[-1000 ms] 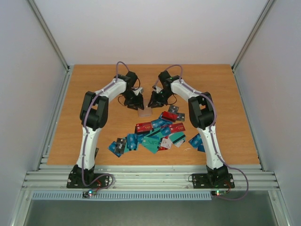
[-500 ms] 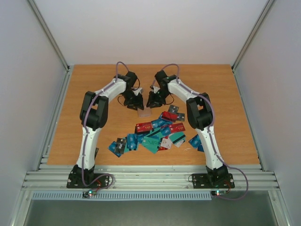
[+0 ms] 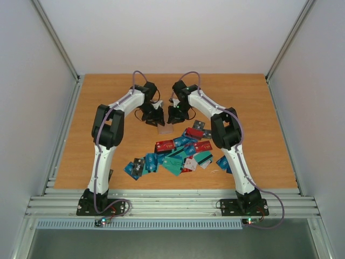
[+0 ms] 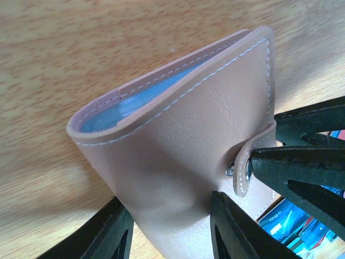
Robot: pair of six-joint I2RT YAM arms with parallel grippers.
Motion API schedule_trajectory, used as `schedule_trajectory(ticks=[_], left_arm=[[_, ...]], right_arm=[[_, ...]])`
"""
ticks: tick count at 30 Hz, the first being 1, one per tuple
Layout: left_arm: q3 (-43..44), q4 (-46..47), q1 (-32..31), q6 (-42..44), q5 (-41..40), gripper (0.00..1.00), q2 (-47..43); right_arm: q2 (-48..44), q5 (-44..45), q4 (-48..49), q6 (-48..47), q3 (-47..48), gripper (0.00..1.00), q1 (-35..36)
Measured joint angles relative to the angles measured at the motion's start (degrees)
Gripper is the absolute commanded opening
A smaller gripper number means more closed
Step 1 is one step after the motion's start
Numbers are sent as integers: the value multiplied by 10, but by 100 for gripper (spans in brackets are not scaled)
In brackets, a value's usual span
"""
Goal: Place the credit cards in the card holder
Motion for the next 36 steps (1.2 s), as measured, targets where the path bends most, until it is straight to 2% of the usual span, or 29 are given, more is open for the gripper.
schedule_trajectory(ticks=[12, 19, 36], left_arm=[[-39, 31, 0, -14, 9, 47, -23], [-43, 41, -1, -26, 15, 56, -26], [-43, 49, -1, -43, 15, 55, -27]], right_arm=[[3, 22, -8, -14, 6, 22, 6], [3, 17, -9, -14, 7, 22, 5], [9, -10, -9, -14, 8, 21, -2]])
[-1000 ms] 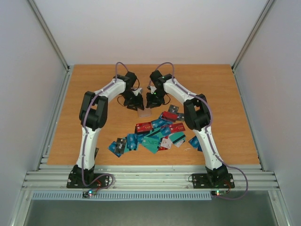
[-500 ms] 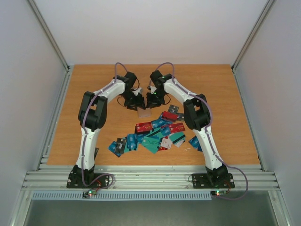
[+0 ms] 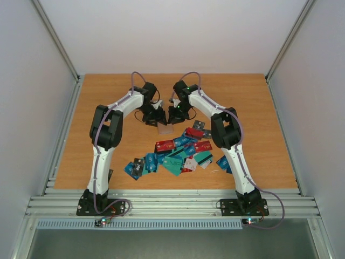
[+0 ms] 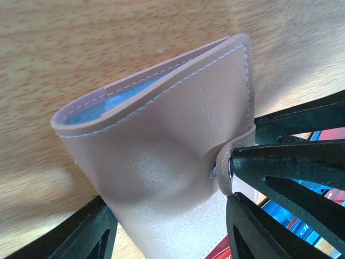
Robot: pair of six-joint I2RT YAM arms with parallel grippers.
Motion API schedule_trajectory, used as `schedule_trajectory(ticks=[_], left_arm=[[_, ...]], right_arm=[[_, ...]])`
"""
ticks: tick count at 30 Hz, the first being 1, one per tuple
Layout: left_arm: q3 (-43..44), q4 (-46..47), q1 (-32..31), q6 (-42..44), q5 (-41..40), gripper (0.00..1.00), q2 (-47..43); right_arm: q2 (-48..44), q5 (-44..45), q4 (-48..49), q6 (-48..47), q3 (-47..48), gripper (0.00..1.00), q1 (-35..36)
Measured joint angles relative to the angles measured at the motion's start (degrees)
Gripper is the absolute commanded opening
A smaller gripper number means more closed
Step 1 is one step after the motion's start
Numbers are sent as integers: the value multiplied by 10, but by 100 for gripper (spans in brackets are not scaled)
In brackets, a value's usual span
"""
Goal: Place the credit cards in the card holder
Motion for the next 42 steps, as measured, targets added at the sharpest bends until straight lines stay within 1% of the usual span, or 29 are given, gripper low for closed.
schedule_trajectory(ticks=[5, 9, 16, 20, 27, 33, 36, 42], left_arm=[[1, 0, 0, -5, -7, 47, 1], [2, 0, 0, -9, -16, 44, 4], [15, -5, 1, -14, -14, 51, 12], [25, -11, 1, -16, -9, 50, 18], [42, -17, 8, -28, 0, 38, 31], [42, -12, 11, -26, 4, 32, 34], [42, -12, 12, -25, 5, 26, 35], [43, -13, 18, -24, 21, 22, 39]], right_arm=[[2, -7, 0, 0, 0, 21, -2], [3, -10, -1, 2, 2, 21, -2], [5, -18, -2, 3, 3, 21, -5], [5, -22, -2, 5, 3, 21, -6], [12, -25, -19, 17, 19, 22, -6], [18, -30, -33, 29, 34, 22, -6], [28, -32, -45, 35, 51, 21, -6], [40, -31, -61, 49, 73, 22, -5]])
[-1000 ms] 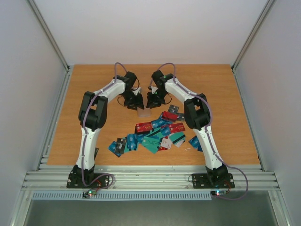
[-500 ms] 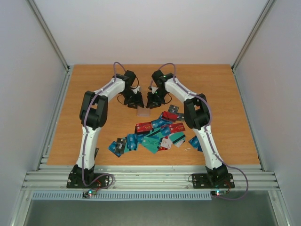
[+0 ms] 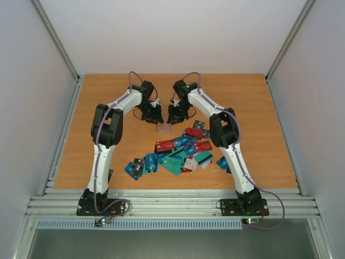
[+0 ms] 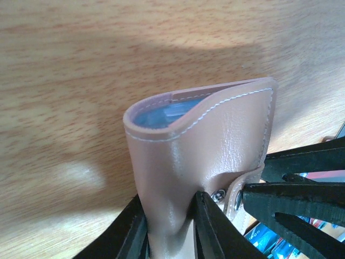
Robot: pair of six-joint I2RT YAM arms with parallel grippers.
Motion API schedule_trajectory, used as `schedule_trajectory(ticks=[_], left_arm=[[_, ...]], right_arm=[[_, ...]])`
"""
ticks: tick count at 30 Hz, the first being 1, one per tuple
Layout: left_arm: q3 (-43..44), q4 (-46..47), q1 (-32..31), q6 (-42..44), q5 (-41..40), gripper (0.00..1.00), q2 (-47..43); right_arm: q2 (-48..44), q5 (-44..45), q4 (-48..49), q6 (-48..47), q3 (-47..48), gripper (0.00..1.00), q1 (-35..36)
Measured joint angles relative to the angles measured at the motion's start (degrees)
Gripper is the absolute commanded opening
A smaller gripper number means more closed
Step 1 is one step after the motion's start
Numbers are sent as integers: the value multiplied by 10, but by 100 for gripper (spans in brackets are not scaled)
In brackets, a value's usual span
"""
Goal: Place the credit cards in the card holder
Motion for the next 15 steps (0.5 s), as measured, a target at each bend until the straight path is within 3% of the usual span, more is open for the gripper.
schedule_trajectory(ticks=[10, 15], left_arm=[[0, 1, 2, 1, 5, 23, 1], [0, 2, 2, 0, 8, 31, 2]], right_arm=[[-2, 1, 0, 13, 0, 24, 1], [-5, 0, 3, 19, -3, 25, 1]])
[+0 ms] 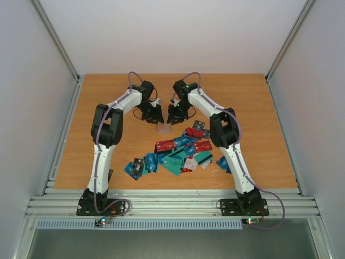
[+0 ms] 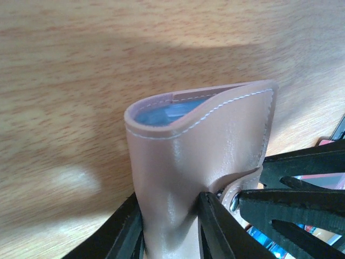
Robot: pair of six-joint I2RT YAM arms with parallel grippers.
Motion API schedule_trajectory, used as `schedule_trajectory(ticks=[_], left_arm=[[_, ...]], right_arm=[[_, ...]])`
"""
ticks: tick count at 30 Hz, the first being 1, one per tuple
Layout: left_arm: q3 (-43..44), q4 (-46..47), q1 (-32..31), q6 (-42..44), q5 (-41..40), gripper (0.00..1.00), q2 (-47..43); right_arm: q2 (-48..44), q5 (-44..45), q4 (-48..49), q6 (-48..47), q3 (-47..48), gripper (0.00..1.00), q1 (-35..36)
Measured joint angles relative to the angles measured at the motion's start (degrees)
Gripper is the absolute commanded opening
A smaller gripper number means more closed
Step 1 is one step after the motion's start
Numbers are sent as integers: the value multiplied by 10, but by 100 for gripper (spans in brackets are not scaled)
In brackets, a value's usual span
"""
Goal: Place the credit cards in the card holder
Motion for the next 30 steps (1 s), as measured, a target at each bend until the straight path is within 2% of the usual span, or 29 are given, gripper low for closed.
schedule_trajectory(ticks=[12, 22, 26, 30], left_arm=[[3, 1, 0, 0, 8, 33, 1], [3, 1, 0, 0, 7, 26, 2], [3, 3, 0, 0, 11, 24, 5], [9, -2, 0, 1, 9, 24, 8]], right_arm=[[-11, -8, 10, 5, -22, 25, 0], [-10, 2, 7, 18, -17, 24, 4], [3, 40, -24, 33, 21, 24, 16], [53, 110, -103, 48, 131, 24, 41]])
